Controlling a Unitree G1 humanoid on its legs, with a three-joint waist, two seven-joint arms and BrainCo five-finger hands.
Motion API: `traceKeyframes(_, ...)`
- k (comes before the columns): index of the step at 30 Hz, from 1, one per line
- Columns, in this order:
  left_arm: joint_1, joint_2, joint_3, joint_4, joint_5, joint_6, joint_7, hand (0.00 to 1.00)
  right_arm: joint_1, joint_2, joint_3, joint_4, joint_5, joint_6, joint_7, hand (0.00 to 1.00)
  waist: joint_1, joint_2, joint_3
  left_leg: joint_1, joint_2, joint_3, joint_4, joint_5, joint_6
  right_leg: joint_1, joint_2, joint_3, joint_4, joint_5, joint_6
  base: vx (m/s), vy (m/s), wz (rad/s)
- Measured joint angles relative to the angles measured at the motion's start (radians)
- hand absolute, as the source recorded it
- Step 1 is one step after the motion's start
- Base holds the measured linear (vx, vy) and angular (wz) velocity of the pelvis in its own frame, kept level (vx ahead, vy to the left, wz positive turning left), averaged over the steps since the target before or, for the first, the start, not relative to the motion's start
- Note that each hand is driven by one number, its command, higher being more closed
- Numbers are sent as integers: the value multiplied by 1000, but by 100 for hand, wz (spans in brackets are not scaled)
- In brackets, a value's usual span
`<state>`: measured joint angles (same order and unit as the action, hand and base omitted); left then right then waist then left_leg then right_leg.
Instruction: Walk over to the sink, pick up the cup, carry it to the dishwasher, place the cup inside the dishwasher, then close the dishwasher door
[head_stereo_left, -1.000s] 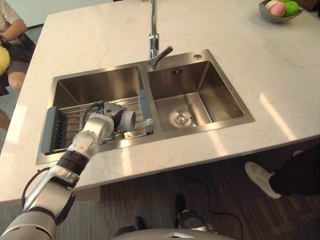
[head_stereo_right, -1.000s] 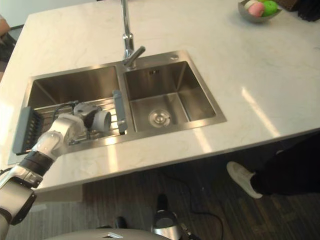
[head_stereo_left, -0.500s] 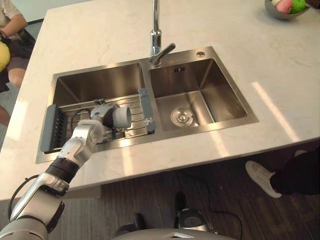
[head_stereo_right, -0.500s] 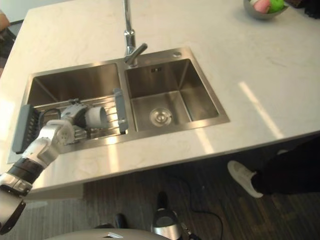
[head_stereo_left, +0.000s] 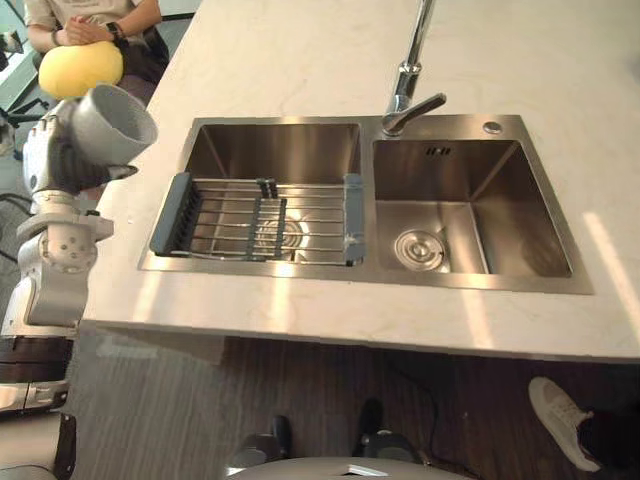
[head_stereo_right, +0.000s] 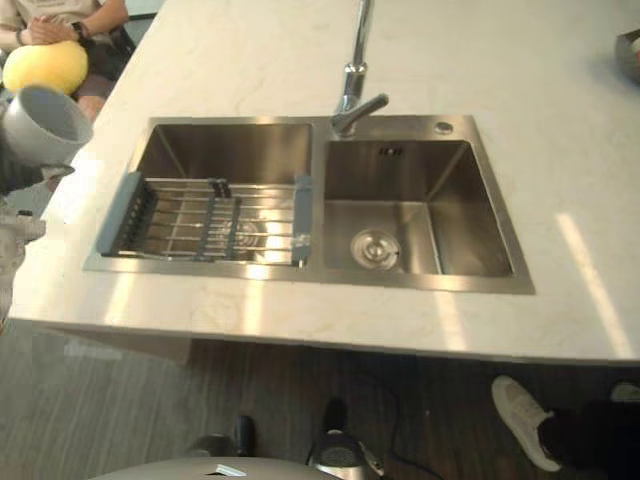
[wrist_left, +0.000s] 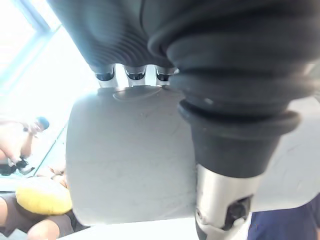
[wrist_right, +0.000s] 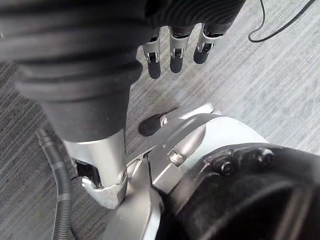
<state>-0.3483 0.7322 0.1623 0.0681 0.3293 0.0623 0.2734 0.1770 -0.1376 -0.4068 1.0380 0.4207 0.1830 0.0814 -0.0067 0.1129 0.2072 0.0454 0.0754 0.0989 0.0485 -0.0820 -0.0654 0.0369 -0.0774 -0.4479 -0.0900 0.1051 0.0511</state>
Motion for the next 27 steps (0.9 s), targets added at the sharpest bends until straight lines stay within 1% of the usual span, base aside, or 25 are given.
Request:
traceKeyframes(1, 9, 0, 15, 1, -12, -10, 11, 100, 0, -1, -1, 0, -7, 0, 1, 0, 4, 1, -1, -2, 0, -5, 1, 2, -1, 1, 0, -4, 0, 0, -1, -22, -2, 17)
traceKeyframes(3, 40, -2, 76, 18, -58, -57, 49, 100, 1, -1, -8, 3, -40, 2, 4, 0, 13, 2, -17, -23, 1, -20, 7, 11, -5, -7, -1, -12, 0, -2, -7, -24, -2, 23)
traceKeyframes(5, 81, -9, 152, 38, -105, -97, 73, 100, 2, -2, -24, 4, -76, 22, 6, 0, 24, 1, -21, -52, -1, -28, 47, 23, -15, 1, -6, -40, 1, -6, -13, -25, -9, 35)
traceKeyframes(6, 96, -12, 172, 43, -114, -107, 83, 100, 3, -3, -30, 6, -79, 29, 6, 0, 30, 1, -21, -63, -4, -34, 67, 25, -19, 6, -9, -51, 3, -7, -14, -38, -21, 56)
traceKeyframes(7, 125, -34, 217, 46, -129, -121, 95, 100, 8, -9, -31, 12, -88, 40, 6, 0, 42, 1, -20, -83, -12, -45, 106, 37, -37, 25, -19, -81, 8, -10, -19, -46, -28, 77)
traceKeyframes(8, 160, -67, 267, 45, -131, -142, 98, 100, 18, -11, -30, 13, -113, 45, 6, 0, 52, 0, -21, -93, -21, -41, 124, 64, -42, 50, -29, -120, 8, -16, -25, -49, -35, 87)
traceKeyframes(9, 181, -82, 293, 40, -131, -152, 100, 100, 22, -9, -30, 13, -118, 45, 6, 0, 58, 1, -21, -98, -24, -34, 127, 74, -42, 62, -33, -141, 8, -20, -29, -84, -43, 97)
traceKeyframes(10, 233, -114, 343, 17, -131, -163, 104, 100, 31, -11, -29, 13, -140, 45, 5, 0, 70, 4, -28, -104, -24, -1, 124, 92, -32, 78, -36, -186, 10, -28, -35, -109, -28, 108)
traceKeyframes(11, 280, -147, 384, -12, -132, -171, 109, 100, 43, -16, -30, 7, -155, 41, 3, 0, 80, 11, -33, -115, -18, 55, 122, 94, 17, 83, -44, -241, 24, -41, -41, -155, 25, 114)
traceKeyframes(12, 302, -162, 398, -25, -133, -180, 114, 100, 49, -19, -30, 6, -155, 36, 1, 0, 87, 15, -35, -119, -4, 103, 143, 69, 52, 78, -50, -273, 37, -54, -48, -164, 94, 127)
traceKeyframes(13, 348, -194, 424, -57, -148, -192, 123, 100, 59, -22, -30, 1, -154, 31, -1, 0, 94, 7, -40, -149, 24, 197, 235, 14, 95, 74, -74, -325, 63, -69, -47, -135, 123, 114)
traceKeyframes(14, 385, -222, 437, -71, -155, -203, 138, 100, 61, -22, -30, 0, -154, 24, -3, 0, 103, -4, -46, -157, 36, 257, 309, -21, 110, 70, -109, -356, 83, -70, -45, -101, 157, 124)
traceKeyframes(15, 421, -248, 442, -73, -168, -218, 145, 100, 69, -21, -29, 2, -155, 9, -6, 0, 113, -23, -56, -162, 57, 307, 379, -51, 119, 62, -145, -394, 101, -69, -46, -86, 192, 123)
traceKeyframes(16, 471, -286, 450, -75, -180, -237, 163, 100, 84, -20, -37, -1, -162, -13, -18, 0, 120, -21, -97, -174, 122, 368, 475, -84, 137, 32, -183, -446, 143, -74, -48, -93, 273, 144)
traceKeyframes(17, 510, -320, 454, -71, -200, -264, 180, 100, 98, -27, -57, -1, -162, -35, -34, 0, 121, 11, -129, -172, 226, 412, 528, -37, 178, 9, -205, -484, 210, -101, -43, -64, 277, 140)
traceKeyframes(18, 522, -336, 455, -62, -211, -283, 183, 100, 97, -42, -78, -5, -162, -49, -40, 0, 128, 39, -145, -187, 256, 418, 522, -1, 162, -12, -215, -489, 280, -130, -27, -72, 344, 153)
traceKeyframes(19, 514, -359, 442, -24, -229, -305, 184, 100, 79, -51, -90, 1, -165, -66, -47, 0, 122, 40, -148, -217, 199, 425, 467, -2, 185, -97, -251, -452, 383, -190, -9, -162, 235, 150)
traceKeyframes(20, 502, -380, 432, 5, -243, -309, 184, 100, 57, -49, -89, 9, -187, -76, -53, 0, 111, 28, -151, -209, 140, 374, 312, 13, 194, -146, -216, -438, 410, -233, -26, -217, 108, 234)
traceKeyframes(21, 448, -384, 418, 13, -250, -312, 177, 100, 36, -16, -107, 32, -217, -102, -80, 0, 75, -37, -132, -173, 80, 357, 223, 21, 202, -141, -174, -430, 289, -177, -99, -217, -75, 235)
traceKeyframes(22, 429, -412, 393, 18, -250, -320, 176, 100, 33, -22, -122, 41, -231, -111, -91, 0, 67, -19, -124, -163, 130, 398, 298, -31, 202, -117, -184, -482, 305, -161, -94, -173, -25, 234)
traceKeyframes(23, 439, -438, 341, -3, -250, -323, 167, 100, 21, -40, -129, 39, -265, -118, -128, 0, 73, -12, -112, -89, 153, 455, 272, -40, 98, -99, -229, -530, 356, -161, -81, -177, 179, 181)
traceKeyframes(24, 468, -443, 277, -33, -250, -323, 133, 100, 16, -62, -135, 23, -305, -157, -159, 0, 67, -3, -105, -58, 101, 449, 173, -15, 27, -89, -281, -571, 396, -160, -68, -172, 287, 140)
traceKeyframes(25, 481, -443, 249, -54, -250, -323, 120, 100, 16, -69, -135, 8, -314, -170, -167, 0, 68, 0, -105, -51, 76, 443, 134, -12, 22, -82, -299, -590, 405, -154, -58, -163, 360, 126)
traceKeyframes(26, 505, -443, 214, -98, -250, -324, 96, 100, 4, -75, -126, -11, -333, -190, -190, 0, 81, -5, -103, -34, 24, 413, 67, 16, 23, -66, -337, -614, 405, -138, -55, -178, 301, 91)
traceKeyframes(27, 533, -444, 194, -135, -250, -323, 75, 100, -12, -69, -109, -31, -349, -201, -205, 0, 94, -10, -99, -21, -8, 390, 37, 28, 34, -41, -346, -618, 378, -105, -53, -165, 270, 79)
